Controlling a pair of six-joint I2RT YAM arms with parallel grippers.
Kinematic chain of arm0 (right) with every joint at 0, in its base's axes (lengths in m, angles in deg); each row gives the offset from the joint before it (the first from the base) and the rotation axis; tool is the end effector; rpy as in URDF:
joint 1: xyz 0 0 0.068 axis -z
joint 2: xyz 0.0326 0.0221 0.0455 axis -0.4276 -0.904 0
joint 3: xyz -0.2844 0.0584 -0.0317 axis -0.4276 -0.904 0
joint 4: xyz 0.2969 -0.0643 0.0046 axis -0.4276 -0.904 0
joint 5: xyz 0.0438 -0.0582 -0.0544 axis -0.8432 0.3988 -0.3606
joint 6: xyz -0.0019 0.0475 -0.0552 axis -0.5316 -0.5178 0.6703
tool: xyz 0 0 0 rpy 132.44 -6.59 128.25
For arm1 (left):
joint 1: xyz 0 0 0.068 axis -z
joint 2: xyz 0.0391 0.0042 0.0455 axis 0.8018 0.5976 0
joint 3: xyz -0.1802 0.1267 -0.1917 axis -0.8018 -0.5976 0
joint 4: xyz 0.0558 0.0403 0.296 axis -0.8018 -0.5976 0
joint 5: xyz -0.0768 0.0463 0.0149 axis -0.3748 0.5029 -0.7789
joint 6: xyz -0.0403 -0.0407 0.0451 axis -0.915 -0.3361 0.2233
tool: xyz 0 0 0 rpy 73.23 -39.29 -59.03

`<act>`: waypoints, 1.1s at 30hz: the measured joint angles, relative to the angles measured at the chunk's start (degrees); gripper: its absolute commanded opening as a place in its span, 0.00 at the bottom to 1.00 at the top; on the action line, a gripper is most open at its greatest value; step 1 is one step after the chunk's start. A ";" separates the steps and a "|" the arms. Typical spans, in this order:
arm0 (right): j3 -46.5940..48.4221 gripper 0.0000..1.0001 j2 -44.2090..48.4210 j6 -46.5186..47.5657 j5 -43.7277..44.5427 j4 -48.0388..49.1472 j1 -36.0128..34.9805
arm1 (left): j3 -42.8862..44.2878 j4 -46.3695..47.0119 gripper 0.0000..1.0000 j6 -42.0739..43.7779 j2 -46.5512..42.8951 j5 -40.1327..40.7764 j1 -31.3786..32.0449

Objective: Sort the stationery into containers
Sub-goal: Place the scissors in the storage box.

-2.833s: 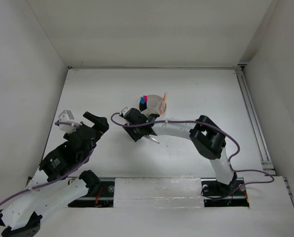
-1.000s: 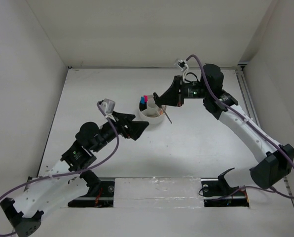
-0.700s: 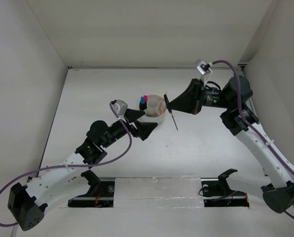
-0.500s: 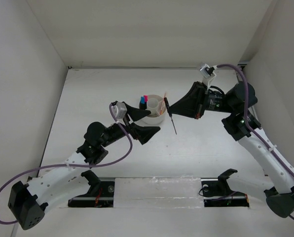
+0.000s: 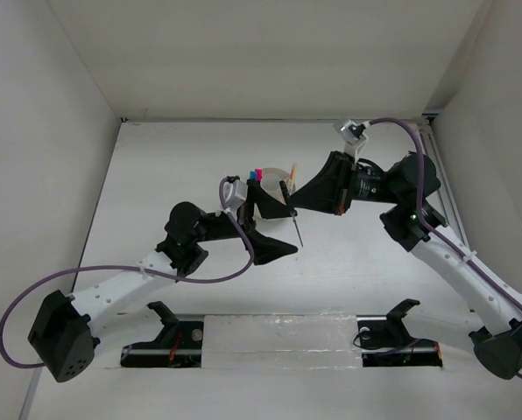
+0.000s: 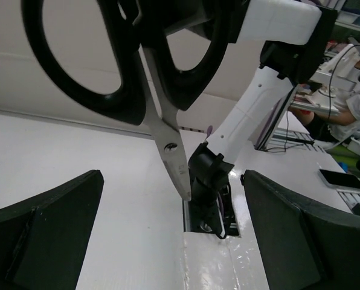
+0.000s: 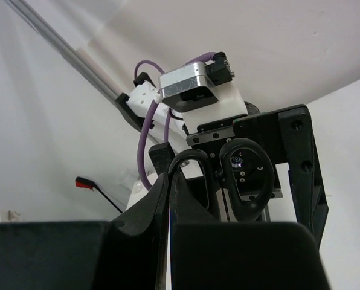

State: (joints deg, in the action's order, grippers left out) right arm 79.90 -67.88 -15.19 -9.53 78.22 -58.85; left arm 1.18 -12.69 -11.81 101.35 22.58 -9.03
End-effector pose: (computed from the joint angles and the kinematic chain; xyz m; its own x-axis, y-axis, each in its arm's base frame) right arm 0.2025 0.1927 0.4691 -0.5803 0.1855 -0.7930 -0.8143 -0.1127 0.5694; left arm 0.1600 -0.2174 0.3580 -0.0772 -0.3205 -0.9441 0.9943 -0.0944 -0.0492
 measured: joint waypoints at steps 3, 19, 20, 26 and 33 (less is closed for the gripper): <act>-0.81 0.00 -0.15 -0.87 0.00 2.19 -0.94 | 0.48 1.79 0.91 -0.98 0.42 -1.92 0.00; -3.63 0.00 -2.29 -6.82 -0.11 12.76 -4.33 | 2.69 5.77 0.48 -2.69 1.42 -7.17 0.00; -3.63 0.00 -2.29 -6.97 -0.13 13.18 -4.37 | 2.69 5.86 0.45 -2.75 1.42 -7.30 0.00; -3.63 0.00 -2.32 -8.28 -0.39 14.71 -4.37 | 2.69 6.47 0.10 -3.17 1.42 -8.04 0.00; -3.63 0.00 -2.32 -8.33 -1.86 16.61 -4.70 | 3.10 5.51 0.00 -3.80 1.31 -6.43 0.02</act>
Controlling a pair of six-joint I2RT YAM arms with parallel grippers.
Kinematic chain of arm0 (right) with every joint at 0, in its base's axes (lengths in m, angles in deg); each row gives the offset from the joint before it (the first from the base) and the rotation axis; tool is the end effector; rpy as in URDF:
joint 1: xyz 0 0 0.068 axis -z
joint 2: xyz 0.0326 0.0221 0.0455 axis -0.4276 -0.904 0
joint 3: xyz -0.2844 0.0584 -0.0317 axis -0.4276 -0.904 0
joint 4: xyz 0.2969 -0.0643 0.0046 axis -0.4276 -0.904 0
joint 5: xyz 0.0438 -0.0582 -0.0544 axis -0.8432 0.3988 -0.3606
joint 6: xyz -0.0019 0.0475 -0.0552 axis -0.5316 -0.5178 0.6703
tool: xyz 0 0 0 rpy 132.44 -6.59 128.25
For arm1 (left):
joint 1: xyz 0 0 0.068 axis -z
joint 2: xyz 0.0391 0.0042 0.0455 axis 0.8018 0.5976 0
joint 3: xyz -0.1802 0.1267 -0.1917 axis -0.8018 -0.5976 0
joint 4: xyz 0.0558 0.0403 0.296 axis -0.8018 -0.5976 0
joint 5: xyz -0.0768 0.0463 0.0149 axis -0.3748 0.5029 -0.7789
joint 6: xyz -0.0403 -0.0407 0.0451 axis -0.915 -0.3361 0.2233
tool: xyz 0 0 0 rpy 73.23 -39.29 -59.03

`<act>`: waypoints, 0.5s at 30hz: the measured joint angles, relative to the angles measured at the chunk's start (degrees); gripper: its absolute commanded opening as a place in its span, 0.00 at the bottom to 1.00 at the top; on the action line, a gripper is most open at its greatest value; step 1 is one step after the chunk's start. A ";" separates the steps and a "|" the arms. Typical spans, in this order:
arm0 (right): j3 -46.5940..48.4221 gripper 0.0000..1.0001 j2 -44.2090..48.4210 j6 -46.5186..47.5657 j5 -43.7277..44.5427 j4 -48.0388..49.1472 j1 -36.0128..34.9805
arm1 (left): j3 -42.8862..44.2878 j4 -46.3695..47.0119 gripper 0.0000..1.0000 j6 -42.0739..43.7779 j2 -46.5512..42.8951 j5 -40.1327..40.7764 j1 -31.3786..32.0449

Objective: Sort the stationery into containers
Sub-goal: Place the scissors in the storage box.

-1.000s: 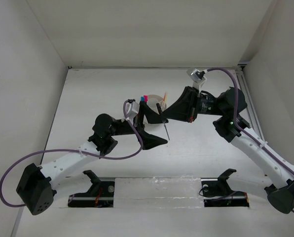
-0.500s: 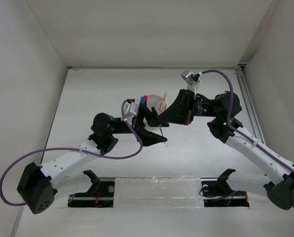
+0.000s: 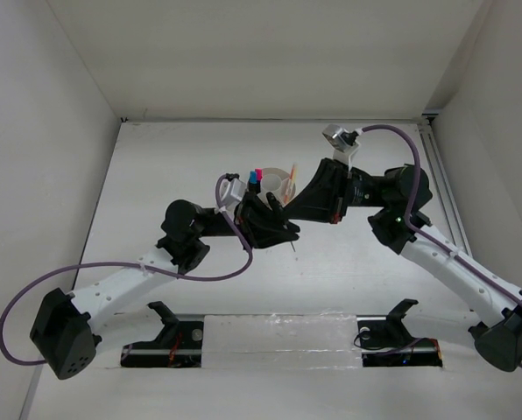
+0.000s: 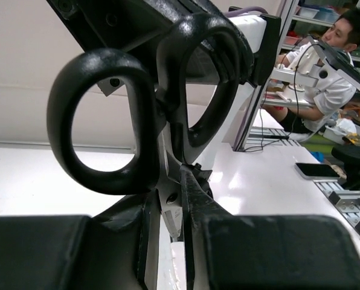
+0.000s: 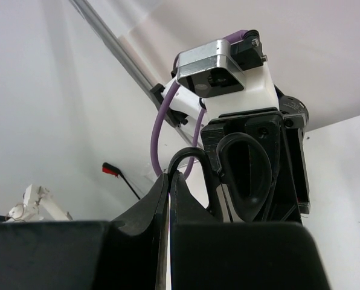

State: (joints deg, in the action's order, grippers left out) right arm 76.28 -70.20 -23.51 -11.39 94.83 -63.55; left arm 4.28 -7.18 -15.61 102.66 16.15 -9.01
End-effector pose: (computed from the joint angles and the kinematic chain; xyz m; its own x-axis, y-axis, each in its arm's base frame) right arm 0.1892 0.2126 0.4616 -0.5913 0.1687 -0.7886 -0.7956 -0.2821 0.5362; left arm 0.1533 -0.2172 0.3799 -0.0500 -0.3478 -0.9362 0.9770 -0.2116 0.0265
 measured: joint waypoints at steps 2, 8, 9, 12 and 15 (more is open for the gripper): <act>0.00 0.00 -0.02 -0.02 0.17 0.37 0.02 | 0.39 -0.92 0.00 0.33 -0.07 0.46 0.00; -0.11 0.43 -0.35 -1.03 0.63 2.25 0.15 | 0.66 -3.82 0.00 1.57 -1.75 4.28 0.24; -0.24 0.46 -0.44 -1.22 0.63 2.45 0.24 | 0.66 -3.96 0.00 1.75 -2.08 4.70 0.22; -0.92 0.65 -0.48 -1.75 0.76 2.95 0.46 | 0.66 -5.40 0.00 2.58 -2.86 6.60 0.22; -0.94 0.75 -0.44 -2.01 0.85 4.20 0.68 | 0.66 -7.28 0.00 3.08 -2.95 8.68 0.04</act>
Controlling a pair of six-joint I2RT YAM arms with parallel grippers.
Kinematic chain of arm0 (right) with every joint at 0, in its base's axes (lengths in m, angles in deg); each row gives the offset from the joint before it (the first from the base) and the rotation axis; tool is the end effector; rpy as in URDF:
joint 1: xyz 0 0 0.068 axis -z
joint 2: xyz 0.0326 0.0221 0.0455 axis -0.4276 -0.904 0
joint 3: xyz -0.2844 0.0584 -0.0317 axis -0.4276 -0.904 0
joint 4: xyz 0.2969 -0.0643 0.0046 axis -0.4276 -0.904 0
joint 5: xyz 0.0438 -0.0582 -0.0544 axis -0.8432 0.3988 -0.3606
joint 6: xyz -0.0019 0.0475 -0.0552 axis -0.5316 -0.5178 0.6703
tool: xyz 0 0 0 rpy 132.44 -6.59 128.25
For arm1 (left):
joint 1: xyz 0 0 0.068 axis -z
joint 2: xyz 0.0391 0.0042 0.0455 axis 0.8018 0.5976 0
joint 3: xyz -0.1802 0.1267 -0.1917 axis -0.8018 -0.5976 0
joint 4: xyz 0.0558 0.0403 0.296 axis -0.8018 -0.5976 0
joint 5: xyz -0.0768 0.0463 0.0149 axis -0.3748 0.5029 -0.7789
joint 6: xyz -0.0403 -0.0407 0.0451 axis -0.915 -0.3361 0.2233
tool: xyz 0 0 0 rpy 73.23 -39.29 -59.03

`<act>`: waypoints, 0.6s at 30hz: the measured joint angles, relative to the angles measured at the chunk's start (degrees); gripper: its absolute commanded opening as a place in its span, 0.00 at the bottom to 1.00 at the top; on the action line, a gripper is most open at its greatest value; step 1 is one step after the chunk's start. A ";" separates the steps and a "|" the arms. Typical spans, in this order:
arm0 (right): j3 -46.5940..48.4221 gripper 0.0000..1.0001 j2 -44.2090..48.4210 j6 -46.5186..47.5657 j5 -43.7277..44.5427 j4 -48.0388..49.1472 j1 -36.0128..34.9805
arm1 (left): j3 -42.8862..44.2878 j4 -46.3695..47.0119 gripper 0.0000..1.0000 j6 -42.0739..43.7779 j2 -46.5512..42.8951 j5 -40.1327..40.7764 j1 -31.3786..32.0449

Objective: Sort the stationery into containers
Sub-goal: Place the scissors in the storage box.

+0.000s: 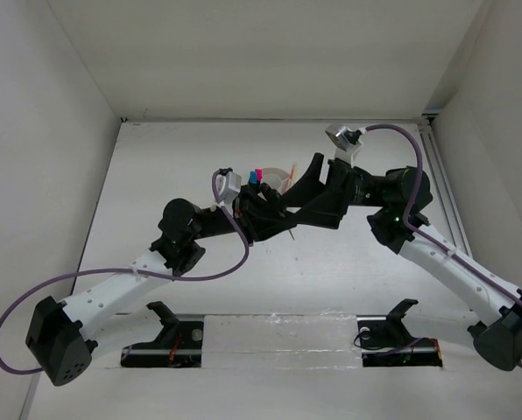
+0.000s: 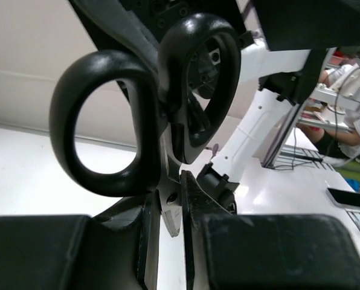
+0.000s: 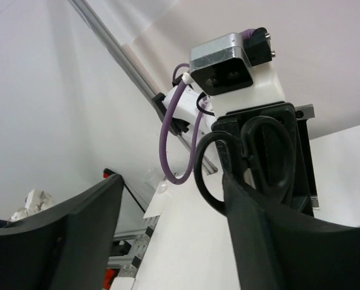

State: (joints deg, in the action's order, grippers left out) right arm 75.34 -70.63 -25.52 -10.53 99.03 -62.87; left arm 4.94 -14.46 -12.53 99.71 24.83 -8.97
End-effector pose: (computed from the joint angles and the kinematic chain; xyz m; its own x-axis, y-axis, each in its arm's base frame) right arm 0.1923 0.2102 0.4604 -0.5881 0.2020 -0.7831 -0.7999 -0.2887 0.5262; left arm 0.1571 -0.2126 0.3885 -0.0487 -0.3761 -0.9253 0.9974 -0.0681 -0.0248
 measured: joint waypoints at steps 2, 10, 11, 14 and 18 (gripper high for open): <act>0.00 0.80 0.00 0.09 0.13 0.20 0.02 | 0.00 -1.25 0.00 0.70 -0.15 1.36 0.02; -0.02 0.84 0.87 5.81 3.39 -6.23 1.20 | -0.07 -7.26 0.00 3.93 -0.81 8.39 0.02; -0.02 0.84 0.87 6.43 3.76 -6.88 1.22 | -0.09 -7.67 0.00 4.17 -0.83 8.90 0.00; 0.00 0.86 0.87 7.87 4.50 -8.59 1.22 | -0.74 -8.13 0.00 4.61 -1.22 10.19 0.00; 0.07 0.86 0.79 9.51 5.33 -10.54 1.20 | -1.53 -8.76 0.00 4.83 -1.81 11.23 -0.11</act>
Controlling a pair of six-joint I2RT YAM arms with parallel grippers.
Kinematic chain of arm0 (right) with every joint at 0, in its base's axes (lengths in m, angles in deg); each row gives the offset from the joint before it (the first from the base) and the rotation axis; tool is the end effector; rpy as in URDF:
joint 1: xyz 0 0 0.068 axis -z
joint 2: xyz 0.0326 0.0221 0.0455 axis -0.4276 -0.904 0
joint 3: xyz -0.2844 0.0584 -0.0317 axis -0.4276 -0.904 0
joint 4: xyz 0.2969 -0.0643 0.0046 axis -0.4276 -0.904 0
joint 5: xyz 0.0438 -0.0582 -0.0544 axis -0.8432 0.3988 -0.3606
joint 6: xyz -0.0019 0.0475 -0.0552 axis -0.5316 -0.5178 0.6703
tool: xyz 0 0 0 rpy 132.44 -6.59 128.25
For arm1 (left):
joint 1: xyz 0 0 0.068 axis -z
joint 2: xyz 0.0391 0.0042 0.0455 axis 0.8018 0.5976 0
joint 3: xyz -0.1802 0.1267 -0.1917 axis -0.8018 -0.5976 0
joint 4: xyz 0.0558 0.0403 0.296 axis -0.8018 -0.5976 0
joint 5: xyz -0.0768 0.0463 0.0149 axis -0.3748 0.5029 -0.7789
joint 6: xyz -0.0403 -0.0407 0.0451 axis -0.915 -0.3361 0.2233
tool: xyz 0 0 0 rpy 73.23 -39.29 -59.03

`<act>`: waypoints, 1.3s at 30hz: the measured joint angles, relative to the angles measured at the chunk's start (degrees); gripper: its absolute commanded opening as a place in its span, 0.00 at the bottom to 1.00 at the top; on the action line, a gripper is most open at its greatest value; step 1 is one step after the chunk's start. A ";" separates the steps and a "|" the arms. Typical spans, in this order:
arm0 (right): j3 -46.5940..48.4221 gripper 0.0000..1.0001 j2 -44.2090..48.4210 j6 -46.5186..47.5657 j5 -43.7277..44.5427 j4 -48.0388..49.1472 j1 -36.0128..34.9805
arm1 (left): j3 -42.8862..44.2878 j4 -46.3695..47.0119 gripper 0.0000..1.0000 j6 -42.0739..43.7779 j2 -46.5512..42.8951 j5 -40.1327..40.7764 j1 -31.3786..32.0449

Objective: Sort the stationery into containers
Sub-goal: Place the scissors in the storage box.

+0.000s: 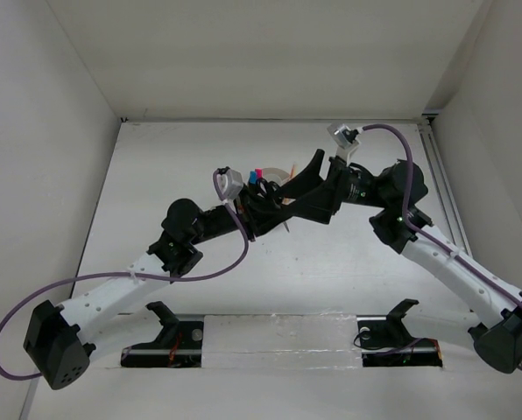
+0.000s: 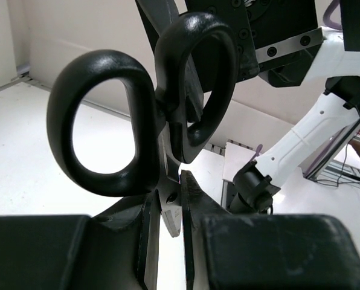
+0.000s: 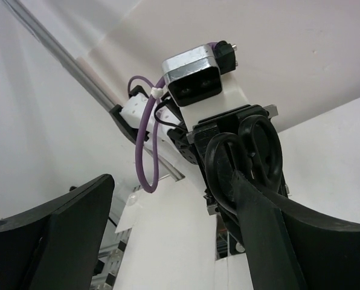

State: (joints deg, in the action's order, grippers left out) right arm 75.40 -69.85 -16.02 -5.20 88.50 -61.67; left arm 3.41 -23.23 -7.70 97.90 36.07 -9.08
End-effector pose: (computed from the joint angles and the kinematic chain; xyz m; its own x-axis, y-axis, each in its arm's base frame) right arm 0.2062 0.2088 0.4490 -0.5582 0.2448 -0.7928 -0.8293 -0.1339 0.5425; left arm 0.1693 -0.2109 0.3726 -0.0586 -0.3472 -0.9360 0.9836 0.1400 -0.1135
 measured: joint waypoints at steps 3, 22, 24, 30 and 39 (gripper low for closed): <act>0.37 0.86 -0.09 1.40 0.87 -1.79 0.02 | -0.07 -0.28 0.00 0.07 -0.04 0.66 -0.13; 1.44 0.88 9.40 19.04 27.54 -30.93 2.10 | 6.16 -3.39 0.00 10.91 10.88 23.28 0.04; 1.44 0.89 11.50 20.00 30.14 -33.18 2.60 | 6.88 -3.56 0.00 12.39 13.03 25.70 0.04; 1.44 0.89 17.27 22.45 35.12 -38.73 3.37 | 11.15 -3.72 0.00 16.39 20.04 32.00 0.00; 1.44 0.91 21.27 24.57 37.27 -44.41 3.74 | 13.70 -1.84 0.00 17.64 29.33 33.79 -4.20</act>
State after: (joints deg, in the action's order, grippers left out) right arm 76.84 -48.58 8.55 32.06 44.08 -57.93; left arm 17.11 -25.06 9.94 127.23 69.86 -13.27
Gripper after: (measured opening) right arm 0.905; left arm 0.098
